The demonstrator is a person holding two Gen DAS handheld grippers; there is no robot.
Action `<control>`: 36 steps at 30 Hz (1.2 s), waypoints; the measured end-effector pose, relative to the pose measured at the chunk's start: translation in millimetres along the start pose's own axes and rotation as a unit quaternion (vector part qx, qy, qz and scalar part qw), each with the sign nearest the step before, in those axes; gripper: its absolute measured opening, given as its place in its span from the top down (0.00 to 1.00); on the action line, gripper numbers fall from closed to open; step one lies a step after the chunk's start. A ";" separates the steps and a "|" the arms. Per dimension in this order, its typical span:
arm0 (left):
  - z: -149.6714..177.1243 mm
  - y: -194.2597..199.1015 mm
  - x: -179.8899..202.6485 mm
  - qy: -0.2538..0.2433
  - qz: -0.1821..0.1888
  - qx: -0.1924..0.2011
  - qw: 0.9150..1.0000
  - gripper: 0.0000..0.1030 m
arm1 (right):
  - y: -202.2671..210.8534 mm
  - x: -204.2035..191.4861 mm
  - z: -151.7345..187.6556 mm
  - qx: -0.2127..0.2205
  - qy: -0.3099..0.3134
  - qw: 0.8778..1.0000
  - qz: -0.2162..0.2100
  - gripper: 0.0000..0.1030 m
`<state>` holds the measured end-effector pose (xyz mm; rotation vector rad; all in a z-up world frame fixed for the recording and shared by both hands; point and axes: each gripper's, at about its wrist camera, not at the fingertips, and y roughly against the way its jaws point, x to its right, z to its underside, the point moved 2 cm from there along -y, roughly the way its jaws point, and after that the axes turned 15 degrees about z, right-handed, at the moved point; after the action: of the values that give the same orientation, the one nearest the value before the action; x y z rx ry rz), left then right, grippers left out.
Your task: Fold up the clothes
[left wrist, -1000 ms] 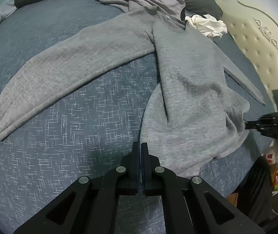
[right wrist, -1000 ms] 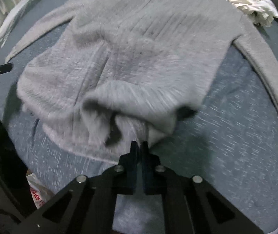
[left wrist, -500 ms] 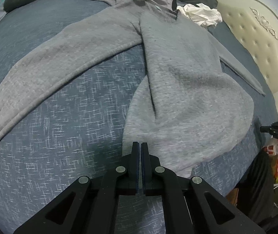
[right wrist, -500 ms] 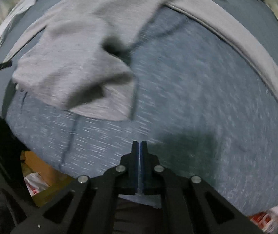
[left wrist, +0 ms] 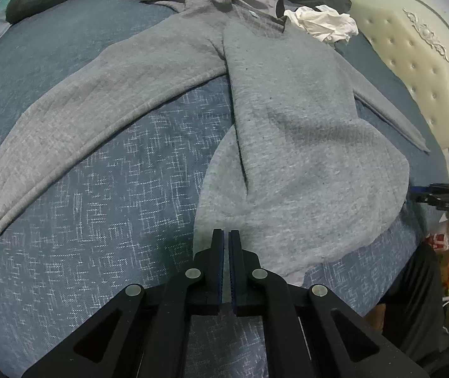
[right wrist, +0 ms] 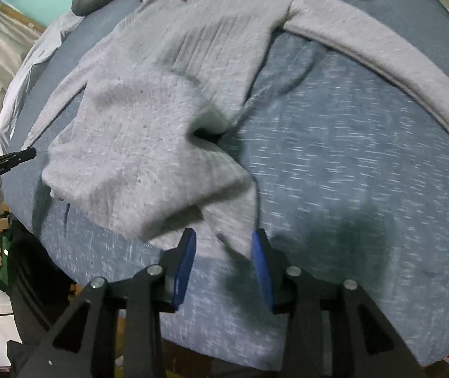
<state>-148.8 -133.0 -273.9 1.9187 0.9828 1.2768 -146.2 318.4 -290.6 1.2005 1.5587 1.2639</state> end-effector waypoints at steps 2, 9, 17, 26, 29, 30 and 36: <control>1.1 1.6 -2.8 0.002 -0.001 0.001 1.000 0.97 | -8.5 -2.4 -1.6 -0.005 0.005 1.000 0.004 0.64; 4.3 7.1 -13.9 0.010 -0.006 0.003 1.000 0.96 | -18.4 -5.3 -0.6 -0.004 0.016 1.000 0.019 0.94; 6.0 0.2 -20.1 0.016 -0.006 -0.001 1.000 0.93 | 25.4 35.9 15.4 0.037 0.008 0.999 0.023 0.96; 7.2 -11.9 -14.2 0.015 0.005 -0.011 1.000 0.91 | 48.1 65.1 33.3 0.052 -0.011 0.998 0.037 0.96; 7.1 -15.8 -11.4 0.015 0.010 -0.013 1.000 0.91 | 37.7 73.9 39.1 0.041 -0.023 0.998 0.040 0.96; 7.0 -16.9 -10.3 0.014 0.013 -0.013 1.000 0.90 | 33.6 76.8 41.1 0.036 -0.028 0.998 0.040 0.96; 6.8 -20.1 -4.4 0.018 0.040 -0.009 0.999 0.89 | 20.9 92.0 45.3 0.030 -0.054 0.997 0.054 0.96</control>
<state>-148.3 -126.8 -294.6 1.9449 0.9185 1.3658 -122.0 419.6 -280.0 1.3861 1.4793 1.2067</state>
